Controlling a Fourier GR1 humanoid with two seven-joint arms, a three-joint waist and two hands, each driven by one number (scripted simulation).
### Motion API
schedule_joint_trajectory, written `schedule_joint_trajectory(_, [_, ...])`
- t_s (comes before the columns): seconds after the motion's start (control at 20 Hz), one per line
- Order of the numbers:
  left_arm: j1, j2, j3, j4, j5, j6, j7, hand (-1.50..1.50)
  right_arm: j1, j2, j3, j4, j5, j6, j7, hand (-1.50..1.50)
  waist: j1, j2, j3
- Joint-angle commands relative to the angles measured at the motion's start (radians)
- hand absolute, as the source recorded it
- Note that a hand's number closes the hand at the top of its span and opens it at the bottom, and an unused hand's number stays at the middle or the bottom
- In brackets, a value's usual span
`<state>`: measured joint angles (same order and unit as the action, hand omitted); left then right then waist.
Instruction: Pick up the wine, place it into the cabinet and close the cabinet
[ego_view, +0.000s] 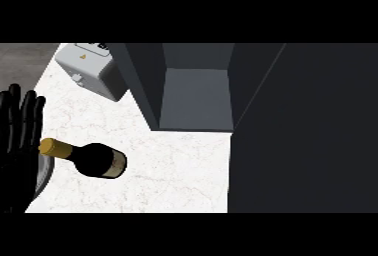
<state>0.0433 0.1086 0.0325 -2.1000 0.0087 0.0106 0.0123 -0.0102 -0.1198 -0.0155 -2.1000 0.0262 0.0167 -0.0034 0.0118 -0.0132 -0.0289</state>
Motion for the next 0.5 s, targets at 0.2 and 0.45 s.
schedule_joint_trajectory(0.2, [-0.264,-0.048,0.103,0.133,-0.13,0.24,0.134,-1.5,0.142,0.072,0.116,-0.138,0.045,-0.021,0.006,-1.5,-0.037,0.013,0.03])
schedule_joint_trajectory(0.45, [-0.348,-0.107,0.04,0.18,-0.044,0.405,0.306,-1.5,0.221,0.01,0.23,-0.167,-0.168,0.179,0.085,-1.5,-0.043,0.011,0.031])
